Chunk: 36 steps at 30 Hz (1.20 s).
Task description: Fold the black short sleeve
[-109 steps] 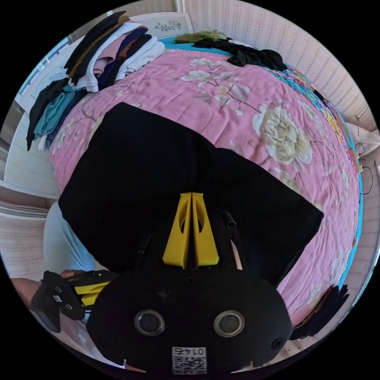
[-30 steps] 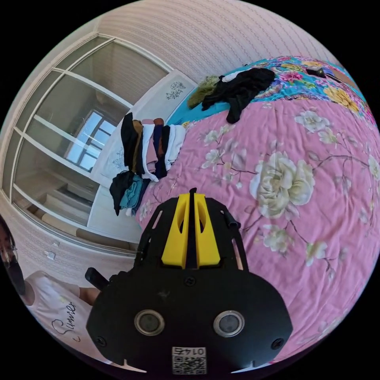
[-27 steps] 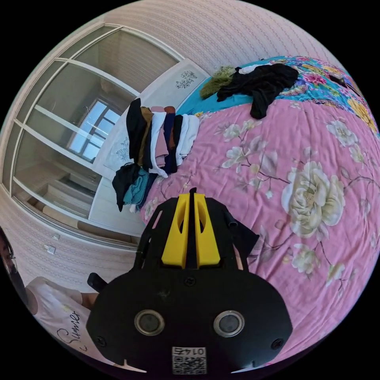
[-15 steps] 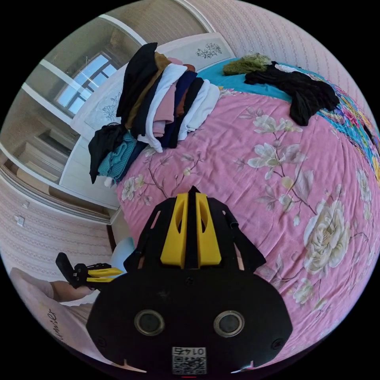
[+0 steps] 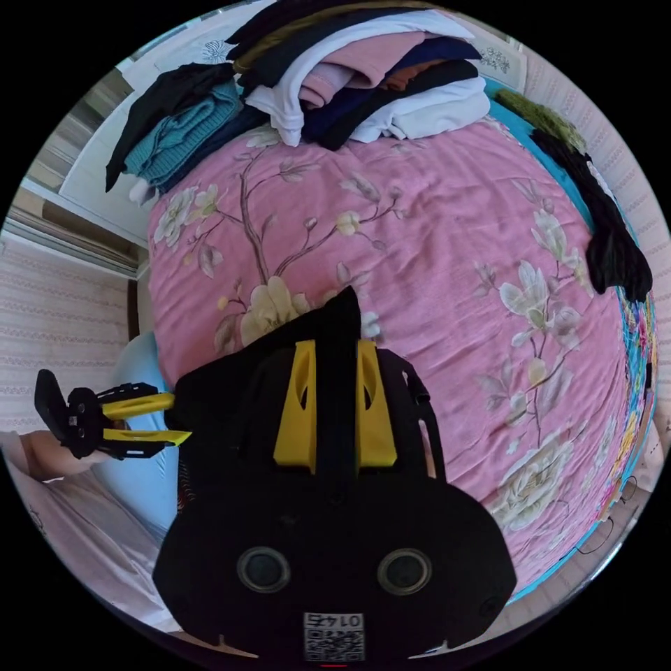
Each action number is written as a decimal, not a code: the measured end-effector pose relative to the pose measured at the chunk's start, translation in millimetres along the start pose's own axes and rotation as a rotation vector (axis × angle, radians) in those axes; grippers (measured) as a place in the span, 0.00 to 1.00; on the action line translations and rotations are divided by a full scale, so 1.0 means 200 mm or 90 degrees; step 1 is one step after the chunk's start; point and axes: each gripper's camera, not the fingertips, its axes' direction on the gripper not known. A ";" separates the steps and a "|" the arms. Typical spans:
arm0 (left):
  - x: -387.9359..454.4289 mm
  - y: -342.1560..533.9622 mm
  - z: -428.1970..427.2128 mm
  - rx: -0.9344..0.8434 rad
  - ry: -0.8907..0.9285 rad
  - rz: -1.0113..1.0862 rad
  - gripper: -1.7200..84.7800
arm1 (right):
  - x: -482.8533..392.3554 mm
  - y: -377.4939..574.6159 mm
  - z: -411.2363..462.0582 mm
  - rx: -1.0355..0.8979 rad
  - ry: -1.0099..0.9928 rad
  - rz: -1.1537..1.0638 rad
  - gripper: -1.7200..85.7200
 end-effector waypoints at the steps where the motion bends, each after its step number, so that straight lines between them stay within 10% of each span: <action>1: 0.02 0.00 0.01 0.002 -0.004 0.004 0.11 | -0.01 0.01 -0.02 0.000 -0.008 0.001 0.08; 18: 1.25 0.17 -0.40 0.152 0.132 0.439 0.03 | -0.44 2.24 -1.42 0.577 0.036 0.268 0.05; 36: 3.86 0.37 0.36 -0.041 0.488 0.726 0.06 | -0.94 4.52 -2.46 0.586 0.410 0.760 0.06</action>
